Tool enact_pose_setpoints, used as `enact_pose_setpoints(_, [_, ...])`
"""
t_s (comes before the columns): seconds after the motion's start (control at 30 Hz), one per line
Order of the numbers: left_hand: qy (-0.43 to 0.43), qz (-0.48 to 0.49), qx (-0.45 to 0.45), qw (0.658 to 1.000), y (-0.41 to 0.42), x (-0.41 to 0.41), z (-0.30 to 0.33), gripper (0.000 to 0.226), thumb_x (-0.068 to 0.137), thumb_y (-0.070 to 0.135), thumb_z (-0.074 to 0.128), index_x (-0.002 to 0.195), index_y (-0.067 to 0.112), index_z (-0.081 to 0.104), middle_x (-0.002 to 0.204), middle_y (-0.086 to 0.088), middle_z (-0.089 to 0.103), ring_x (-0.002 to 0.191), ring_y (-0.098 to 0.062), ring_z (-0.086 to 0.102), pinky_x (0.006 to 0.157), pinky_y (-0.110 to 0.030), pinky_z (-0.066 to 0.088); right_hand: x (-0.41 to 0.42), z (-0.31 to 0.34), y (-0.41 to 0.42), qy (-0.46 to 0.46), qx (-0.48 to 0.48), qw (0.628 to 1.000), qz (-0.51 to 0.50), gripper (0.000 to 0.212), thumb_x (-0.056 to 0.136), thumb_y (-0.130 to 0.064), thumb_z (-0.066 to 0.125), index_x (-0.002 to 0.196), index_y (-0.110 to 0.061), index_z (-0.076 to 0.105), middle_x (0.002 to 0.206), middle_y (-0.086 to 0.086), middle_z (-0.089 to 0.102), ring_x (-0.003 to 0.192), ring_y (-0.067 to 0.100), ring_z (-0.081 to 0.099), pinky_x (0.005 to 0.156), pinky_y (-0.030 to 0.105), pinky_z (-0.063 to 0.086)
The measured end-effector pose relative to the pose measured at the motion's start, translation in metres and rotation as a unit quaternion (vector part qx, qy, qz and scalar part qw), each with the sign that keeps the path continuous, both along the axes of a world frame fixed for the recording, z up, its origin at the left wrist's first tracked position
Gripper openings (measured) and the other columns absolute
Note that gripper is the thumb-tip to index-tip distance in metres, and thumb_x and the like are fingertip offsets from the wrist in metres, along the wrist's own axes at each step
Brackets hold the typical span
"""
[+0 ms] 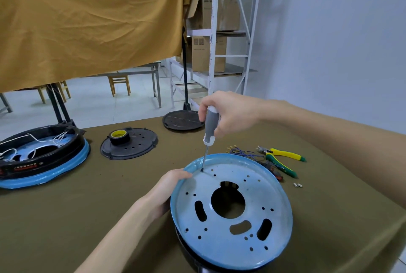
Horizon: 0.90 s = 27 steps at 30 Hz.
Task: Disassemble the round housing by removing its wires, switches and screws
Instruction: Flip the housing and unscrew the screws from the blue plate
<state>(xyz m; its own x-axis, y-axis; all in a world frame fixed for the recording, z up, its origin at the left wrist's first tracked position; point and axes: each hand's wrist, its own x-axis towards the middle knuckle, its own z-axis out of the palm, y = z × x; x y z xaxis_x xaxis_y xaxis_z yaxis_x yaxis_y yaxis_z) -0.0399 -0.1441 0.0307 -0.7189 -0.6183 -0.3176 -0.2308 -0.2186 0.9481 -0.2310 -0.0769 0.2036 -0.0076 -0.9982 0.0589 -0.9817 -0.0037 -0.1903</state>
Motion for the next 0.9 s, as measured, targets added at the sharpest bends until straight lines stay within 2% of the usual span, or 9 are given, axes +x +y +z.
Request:
enact_pose_setpoints(0.07, [0.003, 0.005, -0.003, 1.000, -0.001, 0.000, -0.001, 0.023, 0.092, 0.021, 0.056, 0.091, 0.018, 0.078, 0.093, -0.011, 0.077, 0.077, -0.025, 0.072, 0.068, -0.033, 0.057, 0.004, -0.004, 0.000, 0.039, -0.023, 0.999, -0.012, 0.040, 0.081, -0.043, 0.079, 0.107, -0.028, 0.052, 0.088, -0.009, 0.058, 0.077, 0.009, 0.060, 0.056, 0.032, 0.042])
enact_pose_setpoints(0.17, [0.001, 0.011, -0.003, 1.000, -0.001, -0.001, -0.003, 0.021, 0.089, 0.023, 0.057, 0.087, 0.019, 0.078, 0.093, -0.012, 0.077, 0.076, -0.026, 0.072, 0.069, -0.034, 0.056, 0.009, -0.007, -0.004, 0.135, -0.078, 0.986, -0.061, 0.052, 0.091, -0.067, 0.056, 0.101, -0.017, 0.052, 0.078, 0.001, 0.062, 0.057, 0.019, 0.068, 0.047, 0.030, 0.042])
enact_pose_setpoints(0.23, [-0.003, 0.010, -0.004, 1.000, 0.000, -0.001, -0.004, 0.018, 0.084, 0.026, 0.060, 0.080, 0.021, 0.078, 0.091, -0.011, 0.076, 0.076, -0.026, 0.071, 0.071, -0.035, 0.054, 0.011, -0.007, -0.008, 0.100, -0.060, 0.992, -0.047, 0.040, 0.096, -0.053, 0.060, 0.098, -0.013, 0.058, 0.072, 0.005, 0.070, 0.048, 0.017, 0.068, 0.045, 0.027, 0.044])
enact_pose_setpoints(0.33, [-0.012, 0.015, -0.002, 1.000, 0.001, -0.001, -0.005, 0.017, 0.078, 0.028, 0.062, 0.083, 0.018, 0.075, 0.090, -0.012, 0.075, 0.076, -0.027, 0.069, 0.075, -0.037, 0.052, 0.014, -0.003, -0.008, 0.014, 0.001, 1.000, -0.018, 0.024, 0.085, -0.031, 0.072, 0.102, -0.020, 0.059, 0.080, 0.002, 0.069, 0.068, 0.017, 0.069, 0.053, 0.029, 0.047])
enact_pose_setpoints(0.43, [-0.023, 0.013, -0.003, 1.000, 0.001, 0.001, -0.006, 0.021, 0.082, 0.029, 0.061, 0.085, 0.019, 0.079, 0.094, -0.013, 0.077, 0.077, -0.027, 0.072, 0.075, -0.037, 0.054, 0.019, -0.004, -0.008, 0.038, -0.023, 0.999, -0.027, 0.033, 0.089, -0.046, 0.068, 0.107, -0.023, 0.053, 0.085, -0.003, 0.056, 0.083, 0.017, 0.061, 0.055, 0.032, 0.040])
enact_pose_setpoints(0.5, [-0.028, 0.014, -0.004, 0.999, 0.002, 0.001, -0.005, 0.027, 0.075, 0.032, 0.063, 0.089, 0.015, 0.078, 0.094, -0.015, 0.077, 0.077, -0.027, 0.072, 0.074, -0.037, 0.054, 0.019, -0.009, -0.010, 0.094, -0.049, 0.993, -0.053, 0.040, 0.095, -0.057, 0.056, 0.107, -0.019, 0.052, 0.083, 0.004, 0.063, 0.069, 0.021, 0.067, 0.052, 0.032, 0.043])
enact_pose_setpoints(0.6, [-0.040, 0.018, -0.012, 0.999, 0.002, 0.002, -0.004, 0.030, 0.075, 0.033, 0.063, 0.091, 0.013, 0.077, 0.095, -0.014, 0.078, 0.077, -0.027, 0.073, 0.076, -0.037, 0.054, 0.019, -0.008, -0.014, 0.089, -0.025, 0.994, -0.061, 0.035, 0.099, -0.043, 0.056, 0.107, -0.009, 0.059, 0.066, 0.010, 0.073, 0.053, 0.021, 0.070, 0.049, 0.028, 0.047])
enact_pose_setpoints(0.77, [-0.044, 0.017, -0.012, 0.999, 0.003, 0.003, -0.003, 0.025, 0.076, 0.032, 0.062, 0.089, 0.014, 0.075, 0.091, -0.013, 0.077, 0.075, -0.026, 0.071, 0.073, -0.036, 0.054, 0.022, 0.003, -0.016, 0.017, 0.017, 0.999, -0.026, 0.031, 0.085, -0.026, 0.074, 0.110, -0.016, 0.059, 0.084, 0.004, 0.073, 0.070, 0.018, 0.070, 0.050, 0.024, 0.047])
enact_pose_setpoints(0.9, [-0.056, 0.014, -0.011, 0.998, 0.004, 0.004, 0.002, 0.019, 0.077, 0.029, 0.063, 0.078, 0.018, 0.078, 0.090, -0.013, 0.077, 0.075, -0.026, 0.071, 0.074, -0.036, 0.054, 0.023, -0.006, -0.019, 0.105, -0.029, 0.993, -0.049, 0.043, 0.097, -0.051, 0.058, 0.099, -0.009, 0.061, 0.053, 0.005, 0.068, 0.053, 0.018, 0.070, 0.044, 0.023, 0.042])
